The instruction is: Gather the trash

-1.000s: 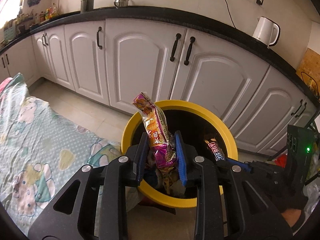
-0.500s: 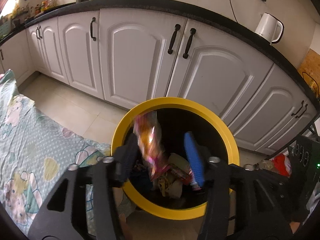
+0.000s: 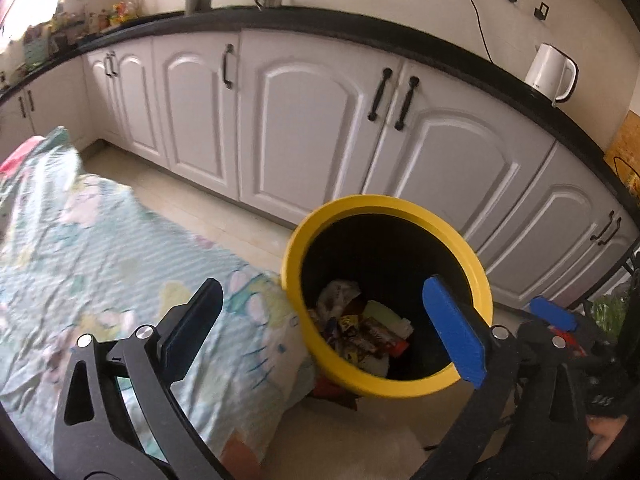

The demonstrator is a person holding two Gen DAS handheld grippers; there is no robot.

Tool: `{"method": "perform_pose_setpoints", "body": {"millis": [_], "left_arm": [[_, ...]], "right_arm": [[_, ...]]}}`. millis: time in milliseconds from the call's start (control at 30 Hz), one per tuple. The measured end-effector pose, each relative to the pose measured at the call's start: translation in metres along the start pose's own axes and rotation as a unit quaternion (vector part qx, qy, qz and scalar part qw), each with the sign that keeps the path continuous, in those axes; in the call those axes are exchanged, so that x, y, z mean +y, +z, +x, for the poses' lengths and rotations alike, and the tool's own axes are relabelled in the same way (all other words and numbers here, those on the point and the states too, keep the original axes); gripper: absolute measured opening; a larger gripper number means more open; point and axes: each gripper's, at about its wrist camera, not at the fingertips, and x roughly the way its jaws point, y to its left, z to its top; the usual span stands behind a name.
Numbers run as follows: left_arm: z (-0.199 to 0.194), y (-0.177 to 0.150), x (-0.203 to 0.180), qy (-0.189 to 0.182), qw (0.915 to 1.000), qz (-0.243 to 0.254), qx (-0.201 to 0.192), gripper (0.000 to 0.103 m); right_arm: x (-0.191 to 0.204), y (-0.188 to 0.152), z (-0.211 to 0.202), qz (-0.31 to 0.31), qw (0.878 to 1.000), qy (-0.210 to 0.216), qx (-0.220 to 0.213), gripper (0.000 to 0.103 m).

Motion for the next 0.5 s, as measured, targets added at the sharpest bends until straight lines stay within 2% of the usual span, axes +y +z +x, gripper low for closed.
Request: {"method": "perform_pose_setpoints", "body": {"millis": [167, 333, 500], "left_arm": [[-0.033, -0.009, 0.014, 0.020, 0.9992, -0.016, -0.031, 0.092], [-0.068, -0.023, 0.029, 0.049, 0.9963, -0.028, -0.065, 0.092], [-0.100, -0.048, 0.042, 0.079, 0.9928, -0.014, -0.089, 0.092]], "right_arm": [[0.028, 0.001, -0.018, -0.019, 0.999, -0.002, -0.029, 0.097], [0.060, -0.010, -0.029, -0.048, 0.998, -0.001, -0.048, 0.097], [0.090, -0.028, -0.035, -0.096, 0.993, 0.001, -0.071, 0.097]]}}
